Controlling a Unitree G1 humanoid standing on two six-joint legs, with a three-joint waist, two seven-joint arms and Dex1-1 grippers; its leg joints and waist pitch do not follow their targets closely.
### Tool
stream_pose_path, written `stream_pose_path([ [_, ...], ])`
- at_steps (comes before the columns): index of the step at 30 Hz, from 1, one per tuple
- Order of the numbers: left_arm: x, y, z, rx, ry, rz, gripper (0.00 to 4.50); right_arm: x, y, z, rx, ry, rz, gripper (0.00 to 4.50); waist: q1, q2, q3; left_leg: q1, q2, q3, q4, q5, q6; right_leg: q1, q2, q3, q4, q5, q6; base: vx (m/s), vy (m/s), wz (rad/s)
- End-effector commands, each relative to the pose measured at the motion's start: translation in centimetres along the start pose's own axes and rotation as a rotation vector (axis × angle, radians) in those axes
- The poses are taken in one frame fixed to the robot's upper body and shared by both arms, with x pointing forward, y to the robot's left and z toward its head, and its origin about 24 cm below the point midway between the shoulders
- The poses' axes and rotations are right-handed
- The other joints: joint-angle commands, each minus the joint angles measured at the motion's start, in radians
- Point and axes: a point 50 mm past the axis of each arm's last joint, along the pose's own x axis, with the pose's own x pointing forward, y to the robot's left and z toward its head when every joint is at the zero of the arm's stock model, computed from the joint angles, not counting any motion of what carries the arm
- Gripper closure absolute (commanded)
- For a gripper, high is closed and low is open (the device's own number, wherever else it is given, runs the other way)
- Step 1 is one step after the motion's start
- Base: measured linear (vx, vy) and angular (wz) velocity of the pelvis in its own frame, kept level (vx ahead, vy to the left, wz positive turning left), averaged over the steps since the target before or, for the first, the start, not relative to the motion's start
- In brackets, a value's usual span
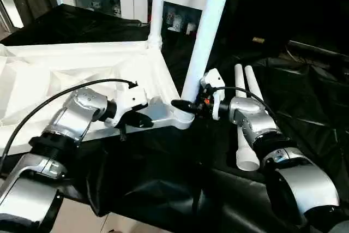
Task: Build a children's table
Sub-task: Insert table leg to table base
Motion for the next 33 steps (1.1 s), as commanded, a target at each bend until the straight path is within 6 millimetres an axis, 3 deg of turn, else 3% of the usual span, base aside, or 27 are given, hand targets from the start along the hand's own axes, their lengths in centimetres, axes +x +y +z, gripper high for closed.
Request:
stream_pose_path([
  [1, 0.7, -1.1, -0.4, 0.016, 0.022, -0.101, 4.50, -1.1, 1.5, -5.5, 0.129, 0.235, 0.061, 2.59, 0.010, 0.032, -0.042, 0.002, 0.029, 0.004, -0.056, -0.059, 0.060, 0.053, -0.084, 0.036, -0.048, 0.157, -0.293, 0.000, 0.000, 0.00],
  [9, 0.7, -1.0, -0.4, 0.006, 0.002, -0.093, 4.50, -1.0, 1.9, -6.0, 0.141, 0.231, 0.066, 2.59, 0.026, 0.032, -0.041, 0.003, 0.031, 0.007, -0.055, -0.080, 0.027, 0.053, -0.084, 0.034, -0.046, 0.120, -0.281, 0.000, 0.000, 0.00],
  [14, 1.8, 0.0, 0.1, -0.051, -0.028, 0.035, 4.50, -0.4, 1.3, -6.2, 0.196, 0.169, -0.138, 2.59, 0.023, 0.031, -0.035, 0.004, 0.028, 0.005, -0.061, -0.121, 0.010, 0.047, -0.086, 0.038, -0.057, 0.033, -0.262, 0.000, 0.000, 0.00],
  [16, 2.2, 0.4, 0.3, -0.073, -0.044, 0.081, 4.50, -0.2, 1.3, -6.3, 0.229, 0.134, -0.179, 2.59, 0.025, 0.031, -0.020, 0.018, 0.027, -0.004, -0.072, -0.297, -0.021, 0.032, -0.091, 0.041, -0.088, -0.285, -0.206, 0.000, 0.000, 0.00],
  [18, 2.3, 0.5, 0.3, -0.080, -0.046, 0.090, 4.50, -0.1, 1.4, -6.4, 0.240, 0.125, -0.184, 2.59, 0.027, 0.030, -0.022, 0.020, 0.029, -0.012, -0.074, -0.337, -0.021, 0.028, -0.096, 0.043, -0.096, -0.394, -0.173, 0.000, 0.000, 0.00],
  [19, 2.4, 0.4, 0.4, -0.078, -0.045, 0.077, 4.50, -0.1, 1.6, -6.7, 0.248, 0.122, -0.183, 2.59, 0.027, 0.030, -0.023, 0.019, 0.030, -0.013, -0.074, -0.335, -0.019, 0.027, -0.096, 0.044, -0.097, -0.401, -0.168, 0.000, 0.000, 0.00],
  [20, 2.4, 0.3, 0.4, -0.077, -0.044, 0.065, 4.50, -0.1, 1.8, -6.9, 0.254, 0.120, -0.178, 2.59, 0.027, 0.038, -0.025, 0.016, 0.032, -0.015, -0.077, -0.321, -0.018, 0.028, -0.097, 0.045, -0.094, -0.377, -0.168, 0.000, 0.000, 0.00],
  [21, 2.5, 0.2, 0.4, -0.076, -0.044, 0.056, 4.50, 0.0, 2.0, -7.0, 0.259, 0.119, -0.177, 2.59, 0.026, 0.034, -0.027, 0.012, 0.031, -0.013, -0.077, -0.299, -0.016, 0.031, -0.093, 0.044, -0.091, -0.331, -0.173, 0.000, 0.000, 0.00],
  [25, 2.5, 0.1, 0.4, -0.073, -0.051, 0.037, 4.50, -0.3, 1.9, -7.3, 0.265, 0.114, -0.195, 2.59, 0.026, 0.036, -0.032, 0.009, 0.029, -0.008, -0.073, -0.225, -0.006, 0.038, -0.088, 0.041, -0.076, -0.169, -0.209, 0.000, 0.000, 0.00],
  [28, 2.3, 0.2, 0.3, -0.075, -0.048, 0.041, 4.50, -0.5, 1.7, -7.2, 0.265, 0.111, -0.208, 2.59, 0.025, 0.035, -0.031, 0.008, 0.028, -0.007, -0.073, -0.229, -0.004, 0.038, -0.087, 0.040, -0.076, -0.157, -0.217, 0.000, 0.000, 0.00],
  [33, 1.9, 0.4, 0.1, -0.076, -0.041, 0.051, 4.50, -1.2, 1.0, -6.7, 0.261, 0.079, -0.225, 2.59, 0.027, 0.032, -0.030, 0.010, 0.030, -0.009, -0.074, -0.258, -0.004, 0.037, -0.092, 0.042, -0.083, -0.231, -0.203, 0.000, 0.000, 0.00],
])
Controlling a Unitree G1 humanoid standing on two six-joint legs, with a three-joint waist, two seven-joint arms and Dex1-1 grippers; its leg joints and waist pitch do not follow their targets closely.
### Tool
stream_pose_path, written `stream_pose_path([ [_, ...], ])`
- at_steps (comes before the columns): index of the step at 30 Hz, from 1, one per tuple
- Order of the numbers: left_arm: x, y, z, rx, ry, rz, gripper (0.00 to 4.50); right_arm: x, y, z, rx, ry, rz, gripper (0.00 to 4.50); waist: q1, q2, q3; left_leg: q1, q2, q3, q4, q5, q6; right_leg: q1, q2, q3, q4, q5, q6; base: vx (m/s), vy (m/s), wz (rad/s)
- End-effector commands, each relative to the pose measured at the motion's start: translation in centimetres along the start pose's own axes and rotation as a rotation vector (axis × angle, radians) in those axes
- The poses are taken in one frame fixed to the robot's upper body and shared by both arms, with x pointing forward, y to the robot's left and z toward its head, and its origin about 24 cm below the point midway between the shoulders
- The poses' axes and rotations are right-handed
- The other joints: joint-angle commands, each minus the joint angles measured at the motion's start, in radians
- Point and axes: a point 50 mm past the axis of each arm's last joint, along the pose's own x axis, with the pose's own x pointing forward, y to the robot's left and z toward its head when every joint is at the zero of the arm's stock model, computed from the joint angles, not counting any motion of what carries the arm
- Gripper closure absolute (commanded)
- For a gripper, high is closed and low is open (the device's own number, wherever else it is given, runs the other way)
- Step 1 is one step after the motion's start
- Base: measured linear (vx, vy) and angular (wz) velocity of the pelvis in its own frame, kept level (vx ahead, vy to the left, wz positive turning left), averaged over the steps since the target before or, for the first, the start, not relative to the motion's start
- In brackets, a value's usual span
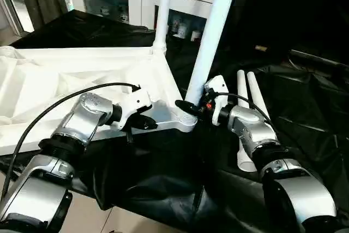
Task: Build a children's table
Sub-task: Insert table leg to table base
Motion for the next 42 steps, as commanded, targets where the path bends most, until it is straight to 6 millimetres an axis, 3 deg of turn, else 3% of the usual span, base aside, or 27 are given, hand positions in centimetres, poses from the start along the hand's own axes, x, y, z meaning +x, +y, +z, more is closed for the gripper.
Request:
stream_pose_path([
  [1, 0.1, 0.1, 0.2, -0.001, -0.002, -0.002, 4.50, -1.6, 0.1, -4.5, 0.129, 0.158, -0.033, 2.59, 0.005, 0.032, -0.030, -0.007, 0.032, -0.006, -0.076, -0.250, 0.004, 0.022, -0.088, 0.043, -0.087, -0.223, -0.204, 0.000, 0.000, 0.00],
  [9, 0.1, 0.0, 0.0, -0.004, -0.001, -0.004, 4.50, -2.2, -0.2, -4.1, 0.130, 0.137, -0.001, 2.59, 0.006, 0.030, -0.032, -0.010, 0.031, -0.003, -0.073, -0.196, 0.017, 0.028, -0.086, 0.040, -0.078, -0.125, -0.227, 0.000, 0.000, 0.00],
  [15, 0.1, -0.1, -0.1, 0.004, 0.006, -0.007, 4.50, -2.5, 0.5, -5.3, 0.047, 0.225, 0.064, 2.59, 0.012, 0.030, -0.034, -0.009, 0.029, 0.000, -0.071, -0.161, 0.018, 0.031, -0.084, 0.038, -0.075, -0.073, -0.233, 0.000, 0.000, 0.00],
  [25, 0.2, -0.1, 0.1, -0.002, -0.005, 0.001, 4.50, -3.3, -0.7, -5.1, 0.217, 0.061, -0.106, 2.59, 0.020, 0.034, -0.032, -0.004, 0.032, 0.000, -0.075, -0.191, 0.015, 0.029, -0.086, 0.040, -0.079, -0.096, -0.231, 0.000, 0.000, 0.00],
  [32, 0.2, 0.1, 0.2, 0.000, -0.004, 0.005, 4.50, -4.4, -1.0, -5.6, 0.250, -0.006, -0.170, 2.59, 0.024, 0.034, -0.035, -0.006, 0.031, 0.002, -0.071, -0.144, 0.023, 0.033, -0.085, 0.038, -0.072, -0.032, -0.239, 0.000, 0.000, 0.00],
  [38, 0.1, 0.1, 0.1, 0.008, 0.006, 0.002, 4.50, -4.3, -0.1, -6.2, 0.096, 0.074, -0.110, 2.59, 0.026, 0.037, -0.035, -0.007, 0.029, 0.002, -0.071, -0.135, 0.021, 0.036, -0.084, 0.037, -0.071, -0.016, -0.238, 0.000, 0.000, 0.00],
  [42, 0.2, 0.1, 0.1, 0.013, 0.010, -0.001, 4.50, -3.8, 0.3, -6.1, 0.005, 0.131, -0.063, 2.59, 0.024, 0.036, -0.031, -0.006, 0.029, 0.001, -0.072, -0.164, 0.016, 0.034, -0.085, 0.037, -0.077, -0.069, -0.227, 0.000, 0.000, 0.00],
])
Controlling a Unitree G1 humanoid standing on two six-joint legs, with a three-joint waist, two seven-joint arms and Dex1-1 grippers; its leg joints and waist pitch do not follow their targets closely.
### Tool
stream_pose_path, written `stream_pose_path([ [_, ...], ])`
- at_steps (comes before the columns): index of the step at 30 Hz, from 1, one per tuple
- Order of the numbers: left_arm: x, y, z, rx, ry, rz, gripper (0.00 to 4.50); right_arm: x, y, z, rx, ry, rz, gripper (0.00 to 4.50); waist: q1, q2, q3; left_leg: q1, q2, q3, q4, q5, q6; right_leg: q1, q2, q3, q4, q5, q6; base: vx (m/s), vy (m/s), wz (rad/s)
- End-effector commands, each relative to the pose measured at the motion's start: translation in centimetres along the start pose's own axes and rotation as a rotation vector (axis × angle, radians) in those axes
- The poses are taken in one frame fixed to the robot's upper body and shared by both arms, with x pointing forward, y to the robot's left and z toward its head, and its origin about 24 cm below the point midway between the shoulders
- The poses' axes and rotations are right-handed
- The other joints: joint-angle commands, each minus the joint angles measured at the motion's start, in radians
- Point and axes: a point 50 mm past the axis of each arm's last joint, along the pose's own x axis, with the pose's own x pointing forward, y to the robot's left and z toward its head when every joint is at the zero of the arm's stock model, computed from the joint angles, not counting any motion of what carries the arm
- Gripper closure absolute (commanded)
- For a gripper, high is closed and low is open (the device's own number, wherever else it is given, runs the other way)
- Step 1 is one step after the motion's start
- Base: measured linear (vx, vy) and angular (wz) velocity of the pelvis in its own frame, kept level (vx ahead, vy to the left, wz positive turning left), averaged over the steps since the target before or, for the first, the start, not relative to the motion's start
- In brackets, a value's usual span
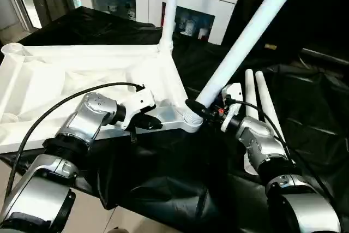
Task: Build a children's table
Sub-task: Insert table leg to table base
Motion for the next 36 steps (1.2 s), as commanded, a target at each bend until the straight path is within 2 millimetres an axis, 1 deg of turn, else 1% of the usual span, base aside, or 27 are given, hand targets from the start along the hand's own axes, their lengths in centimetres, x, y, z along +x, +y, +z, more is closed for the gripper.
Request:
stream_pose_path([
  [1, -0.3, 0.3, -0.4, -0.009, 0.039, 0.018, 4.50, -2.2, 0.4, -4.7, 0.008, 0.272, -0.020, 2.59, -0.001, 0.028, -0.037, -0.004, 0.028, 0.000, -0.068, -0.169, 0.014, 0.032, -0.084, 0.039, -0.071, -0.082, -0.225, 0.000, 0.000, 0.00],
  [2, -0.2, 0.3, -0.5, -0.009, 0.040, 0.016, 4.50, -2.1, 0.5, -4.6, -0.002, 0.280, -0.009, 2.59, 0.000, 0.026, -0.037, -0.005, 0.028, 0.000, -0.068, -0.175, 0.014, 0.032, -0.085, 0.040, -0.072, -0.101, -0.221, 0.000, 0.000, 0.00],
  [4, -0.2, 0.2, -0.5, -0.007, 0.041, 0.014, 4.50, -1.9, 0.6, -4.6, -0.009, 0.287, 0.000, 2.59, -0.002, 0.027, -0.036, -0.005, 0.029, -0.002, -0.070, -0.181, 0.011, 0.031, -0.086, 0.041, -0.074, -0.128, -0.215, 0.000, 0.000, 0.00],
  [5, -0.2, 0.2, -0.5, -0.007, 0.042, 0.011, 4.50, -1.8, 0.6, -4.6, -0.006, 0.291, 0.002, 2.59, -0.001, 0.027, -0.036, -0.006, 0.029, -0.002, -0.070, -0.181, 0.011, 0.032, -0.086, 0.042, -0.074, -0.128, -0.214, 0.000, 0.000, 0.00],
  [7, -0.2, 0.1, -0.5, -0.005, 0.041, 0.000, 4.50, -1.6, 0.7, -4.7, -0.009, 0.312, 0.011, 2.59, -0.002, 0.031, -0.037, -0.005, 0.030, -0.003, -0.071, -0.174, 0.010, 0.030, -0.084, 0.040, -0.072, -0.105, -0.217, 0.000, 0.000, 0.00],
  [8, -0.2, 0.0, -0.5, -0.002, 0.042, -0.010, 4.50, -1.5, 0.8, -4.8, -0.006, 0.332, 0.024, 2.59, -0.003, 0.029, -0.038, -0.005, 0.029, -0.002, -0.070, -0.172, 0.011, 0.031, -0.082, 0.039, -0.070, -0.087, -0.220, 0.000, 0.000, 0.00],
  [9, -0.2, -0.1, -0.5, 0.001, 0.042, -0.018, 4.50, -1.5, 0.8, -4.9, -0.003, 0.349, 0.037, 2.59, -0.003, 0.031, -0.038, -0.005, 0.029, -0.002, -0.070, -0.173, 0.012, 0.031, -0.083, 0.039, -0.069, -0.082, -0.222, 0.000, 0.000, 0.00],
  [10, -0.3, -0.1, -0.5, 0.004, 0.042, -0.025, 4.50, -1.4, 0.9, -5.0, 0.002, 0.362, 0.051, 2.59, -0.006, 0.030, -0.038, -0.007, 0.028, -0.002, -0.070, -0.171, 0.011, 0.033, -0.083, 0.039, -0.068, -0.073, -0.227, 0.000, 0.000, 0.00],
  [13, -0.4, -0.3, -0.5, 0.010, 0.038, -0.054, 4.50, -1.4, 1.2, -5.3, 0.004, 0.392, 0.096, 2.59, -0.007, 0.030, -0.039, -0.007, 0.028, -0.001, -0.068, -0.169, 0.014, 0.034, -0.084, 0.040, -0.067, -0.061, -0.233, 0.000, 0.000, 0.00],
  [15, -0.4, -0.5, -0.5, 0.017, 0.036, -0.078, 4.50, -1.4, 1.3, -5.4, -0.002, 0.410, 0.122, 2.59, -0.007, 0.032, -0.040, -0.006, 0.029, -0.001, -0.068, -0.160, 0.014, 0.035, -0.084, 0.040, -0.065, -0.043, -0.239, 0.000, 0.000, 0.00],
  [16, -0.4, -0.6, -0.5, 0.021, 0.035, -0.094, 4.50, -1.4, 1.3, -5.4, -0.001, 0.415, 0.134, 2.59, -0.009, 0.033, -0.042, -0.007, 0.028, -0.001, -0.066, -0.144, 0.016, 0.036, -0.082, 0.038, -0.061, -0.006, -0.246, 0.000, 0.000, 0.00],
  [19, -0.5, -1.0, -0.4, 0.033, 0.037, -0.161, 4.50, -1.5, 1.4, -5.4, 0.006, 0.419, 0.162, 2.59, -0.012, 0.034, -0.044, -0.009, 0.027, -0.001, -0.064, -0.116, 0.023, 0.041, -0.082, 0.038, -0.055, 0.050, -0.257, 0.000, 0.000, 0.00],
  [20, -0.5, -1.1, -0.4, 0.036, 0.035, -0.170, 4.50, -1.5, 1.4, -5.3, 0.009, 0.415, 0.168, 2.59, -0.015, 0.033, -0.046, -0.008, 0.026, 0.000, -0.061, -0.100, 0.028, 0.042, -0.079, 0.037, -0.052, 0.082, -0.264, 0.000, 0.000, 0.00],
  [21, -0.5, -1.1, -0.4, 0.039, 0.035, -0.181, 4.50, -1.5, 1.3, -5.2, 0.015, 0.411, 0.175, 2.59, -0.015, 0.035, -0.046, -0.007, 0.026, 0.001, -0.060, -0.086, 0.032, 0.043, -0.080, 0.037, -0.050, 0.110, -0.271, 0.000, 0.000, 0.00],
  [22, -0.6, -1.2, -0.4, 0.042, 0.038, -0.189, 4.50, -1.5, 1.3, -5.2, 0.015, 0.407, 0.182, 2.59, -0.017, 0.034, -0.046, -0.007, 0.026, 0.002, -0.059, -0.081, 0.037, 0.044, -0.080, 0.037, -0.049, 0.125, -0.277, 0.000, 0.000, 0.00],
  [25, -0.6, -1.2, -0.3, 0.050, 0.042, -0.201, 4.50, -1.5, 1.3, -5.0, 0.019, 0.397, 0.194, 2.59, -0.017, 0.036, -0.046, -0.005, 0.028, 0.003, -0.059, -0.087, 0.039, 0.044, -0.080, 0.036, -0.049, 0.124, -0.286, 0.000, 0.000, 0.00],
  [30, -0.5, -1.0, -0.1, 0.047, 0.039, -0.190, 4.50, -1.7, 1.1, -5.0, 0.025, 0.392, 0.190, 2.59, -0.014, 0.038, -0.045, -0.004, 0.030, 0.003, -0.061, -0.116, 0.030, 0.043, -0.082, 0.036, -0.052, 0.076, -0.285, 0.000, 0.000, 0.00],
  [33, -0.4, -0.9, -0.1, 0.042, 0.041, -0.180, 4.50, -1.8, 1.0, -5.1, 0.026, 0.395, 0.177, 2.59, -0.013, 0.037, -0.046, -0.004, 0.030, 0.003, -0.060, -0.106, 0.030, 0.043, -0.082, 0.036, -0.051, 0.091, -0.285, 0.000, 0.000, 0.00],
  [34, -0.1, -0.6, -0.1, 0.023, 0.042, -0.132, 4.50, -1.8, 0.8, -5.5, 0.023, 0.415, 0.090, 2.59, -0.013, 0.038, -0.046, -0.004, 0.029, 0.003, -0.059, -0.099, 0.030, 0.043, -0.081, 0.036, -0.050, 0.100, -0.285, 0.000, 0.000, 0.00],
  [36, 0.0, -0.5, 0.0, 0.008, 0.038, -0.112, 4.50, -1.7, 0.5, -5.8, 0.025, 0.431, 0.013, 2.59, -0.015, 0.037, -0.043, -0.003, 0.028, 0.004, -0.061, -0.109, 0.026, 0.040, -0.080, 0.036, -0.053, 0.081, -0.282, 0.000, 0.000, 0.00],
])
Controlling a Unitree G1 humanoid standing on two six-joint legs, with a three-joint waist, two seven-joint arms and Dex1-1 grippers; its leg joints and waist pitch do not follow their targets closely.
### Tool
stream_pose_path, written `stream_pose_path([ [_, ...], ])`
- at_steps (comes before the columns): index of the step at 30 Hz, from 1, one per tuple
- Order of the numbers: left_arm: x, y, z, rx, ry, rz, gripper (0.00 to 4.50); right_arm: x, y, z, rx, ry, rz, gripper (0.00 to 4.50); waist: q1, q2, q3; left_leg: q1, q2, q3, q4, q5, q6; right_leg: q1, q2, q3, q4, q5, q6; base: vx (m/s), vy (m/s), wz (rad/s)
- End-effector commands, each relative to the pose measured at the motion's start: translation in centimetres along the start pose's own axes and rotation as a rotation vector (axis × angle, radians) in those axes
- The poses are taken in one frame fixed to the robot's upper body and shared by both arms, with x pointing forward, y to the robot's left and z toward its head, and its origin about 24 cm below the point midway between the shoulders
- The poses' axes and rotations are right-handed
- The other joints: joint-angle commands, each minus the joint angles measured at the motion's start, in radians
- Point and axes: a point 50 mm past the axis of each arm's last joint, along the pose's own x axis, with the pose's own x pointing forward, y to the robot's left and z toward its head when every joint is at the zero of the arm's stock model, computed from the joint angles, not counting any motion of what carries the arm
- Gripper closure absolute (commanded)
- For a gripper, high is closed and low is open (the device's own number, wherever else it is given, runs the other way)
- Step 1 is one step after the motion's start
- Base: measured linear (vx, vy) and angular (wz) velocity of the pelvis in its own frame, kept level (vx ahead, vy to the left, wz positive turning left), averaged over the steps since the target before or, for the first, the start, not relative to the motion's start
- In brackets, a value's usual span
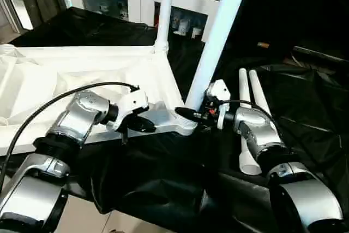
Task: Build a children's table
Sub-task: Insert table leg to table base, then rotate leg to tighten
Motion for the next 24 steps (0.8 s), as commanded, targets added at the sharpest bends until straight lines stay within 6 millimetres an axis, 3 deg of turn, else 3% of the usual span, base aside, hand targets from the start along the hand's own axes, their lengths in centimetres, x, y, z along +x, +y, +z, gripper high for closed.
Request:
stream_pose_path([
  [1, 1.1, -0.3, 0.6, 0.001, 0.004, -0.032, 4.50, -2.1, 1.0, -7.0, 0.157, 0.319, -0.168, 2.59, 0.001, 0.031, -0.034, -0.005, 0.026, 0.001, -0.067, -0.170, 0.009, 0.035, -0.085, 0.037, -0.063, -0.028, -0.263, 0.000, 0.000, 0.00],
  [2, 1.2, 0.0, 0.7, -0.016, 0.008, -0.006, 4.50, -2.0, 0.9, -7.1, 0.168, 0.322, -0.216, 2.59, 0.001, 0.033, -0.032, -0.004, 0.027, -0.001, -0.069, -0.198, 0.001, 0.033, -0.087, 0.038, -0.068, -0.081, -0.253, 0.000, 0.000, 0.00],
  [4, 1.8, 0.7, 1.0, -0.069, 0.014, 0.079, 4.50, -1.6, 0.8, -7.5, 0.224, 0.329, -0.351, 2.59, 0.000, 0.033, -0.027, 0.005, 0.026, -0.006, -0.074, -0.294, -0.024, 0.021, -0.088, 0.041, -0.087, -0.299, -0.204, -0.031, -0.003, 0.01],
  [5, 1.8, 0.7, 1.0, -0.069, 0.014, 0.079, 4.50, -1.6, 0.8, -7.5, 0.224, 0.329, -0.351, 2.59, 0.000, 0.032, -0.027, 0.004, 0.025, -0.008, -0.074, -0.304, -0.025, 0.020, -0.090, 0.042, -0.090, -0.335, -0.190, -0.061, -0.007, 0.02],
  [6, 2.3, 1.4, 1.4, -0.114, 0.015, 0.170, 4.50, -0.9, 0.8, -7.6, 0.266, 0.328, -0.463, 2.59, 0.001, 0.030, -0.027, 0.001, 0.026, -0.011, -0.075, -0.315, -0.025, 0.018, -0.091, 0.043, -0.094, -0.375, -0.171, -0.059, -0.006, 0.00],
  [9, 3.2, 2.2, 1.8, -0.175, 0.016, 0.298, 4.50, 0.1, 1.1, -7.7, 0.321, 0.331, -0.585, 2.59, 0.009, 0.032, -0.026, 0.012, 0.023, -0.010, -0.074, -0.337, -0.030, 0.002, -0.087, 0.044, -0.102, -0.416, -0.147, -0.035, -0.006, 0.02],
  [10, 3.5, 2.2, 1.9, -0.187, 0.019, 0.317, 4.50, 0.6, 1.3, -7.6, 0.341, 0.326, -0.610, 2.59, 0.013, 0.030, -0.027, 0.011, 0.023, -0.011, -0.074, -0.339, -0.026, 0.003, -0.089, 0.044, -0.102, -0.421, -0.141, 0.000, 0.000, 0.00],
  [11, 4.3, 2.2, 2.1, -0.212, 0.026, 0.357, 4.50, 1.5, 1.8, -7.5, 0.385, 0.320, -0.662, 2.59, 0.012, 0.035, -0.025, 0.007, 0.022, -0.010, -0.076, -0.347, -0.027, -0.001, -0.087, 0.046, -0.103, -0.424, -0.132, 0.000, 0.000, 0.00],
  [12, 5.3, 2.0, 2.5, -0.236, 0.032, 0.388, 4.50, 2.8, 2.5, -7.2, 0.467, 0.302, -0.717, 2.59, 0.015, 0.035, -0.023, 0.012, 0.023, -0.013, -0.078, -0.379, -0.033, -0.007, -0.086, 0.042, -0.107, -0.462, -0.116, 0.000, 0.000, 0.00],
  [13, 5.9, 1.7, 2.8, -0.239, 0.029, 0.385, 4.50, 3.3, 2.8, -7.0, 0.483, 0.302, -0.735, 2.59, 0.017, 0.037, -0.020, 0.026, 0.020, -0.013, -0.074, -0.436, -0.030, -0.021, -0.087, 0.040, -0.118, -0.530, -0.097, 0.000, 0.000, 0.00],
  [14, 5.9, 1.7, 2.8, -0.239, 0.029, 0.385, 4.50, 3.3, 2.8, -7.0, 0.483, 0.302, -0.735, 2.59, 0.016, 0.036, -0.019, 0.027, 0.019, -0.015, -0.073, -0.458, -0.026, -0.024, -0.088, 0.040, -0.121, -0.563, -0.087, 0.000, 0.000, 0.00],
  [15, 6.5, 1.5, 3.1, -0.240, 0.027, 0.384, 4.50, 3.9, 3.1, -6.8, 0.496, 0.302, -0.746, 2.59, 0.014, 0.033, -0.020, 0.021, 0.018, -0.021, -0.078, -0.471, -0.019, -0.018, -0.090, 0.036, -0.126, -0.602, -0.066, 0.000, 0.000, 0.00],
  [17, 7.5, 1.1, 3.9, -0.244, 0.021, 0.384, 4.50, 4.9, 3.7, -6.4, 0.488, 0.314, -0.757, 2.59, 0.016, 0.034, -0.025, 0.014, 0.020, -0.025, -0.082, -0.460, -0.018, -0.016, -0.091, 0.035, -0.125, -0.581, -0.053, 0.000, 0.000, 0.00],
  [18, 7.8, 1.0, 4.2, -0.248, 0.019, 0.390, 4.50, 5.2, 3.9, -6.3, 0.486, 0.320, -0.760, 2.59, 0.017, 0.029, -0.025, 0.013, 0.020, -0.022, -0.082, -0.451, -0.016, -0.019, -0.089, 0.034, -0.122, -0.544, -0.058, 0.000, 0.000, 0.00],
  [20, 8.0, 1.0, 4.4, -0.251, 0.017, 0.391, 4.50, 5.4, 4.1, -6.2, 0.485, 0.325, -0.762, 2.59, 0.017, 0.031, -0.024, 0.012, 0.018, -0.020, -0.083, -0.453, -0.013, -0.021, -0.088, 0.035, -0.121, -0.521, -0.063, 0.000, 0.000, 0.00],
  [22, 8.2, 1.0, 4.7, -0.262, 0.011, 0.397, 4.50, 5.5, 4.3, -6.3, 0.486, 0.339, -0.767, 2.59, 0.018, 0.023, -0.026, 0.001, 0.017, -0.021, -0.085, -0.430, -0.004, -0.014, -0.090, 0.037, -0.117, -0.483, -0.064, 0.000, 0.000, 0.00],
  [24, 8.2, 1.0, 4.8, -0.261, 0.011, 0.401, 4.50, 5.5, 4.3, -6.4, 0.493, 0.342, -0.773, 2.59, 0.019, 0.023, -0.027, -0.004, 0.016, -0.022, -0.087, -0.417, -0.002, -0.011, -0.092, 0.040, -0.115, -0.469, -0.062, 0.000, 0.000, 0.00],
])
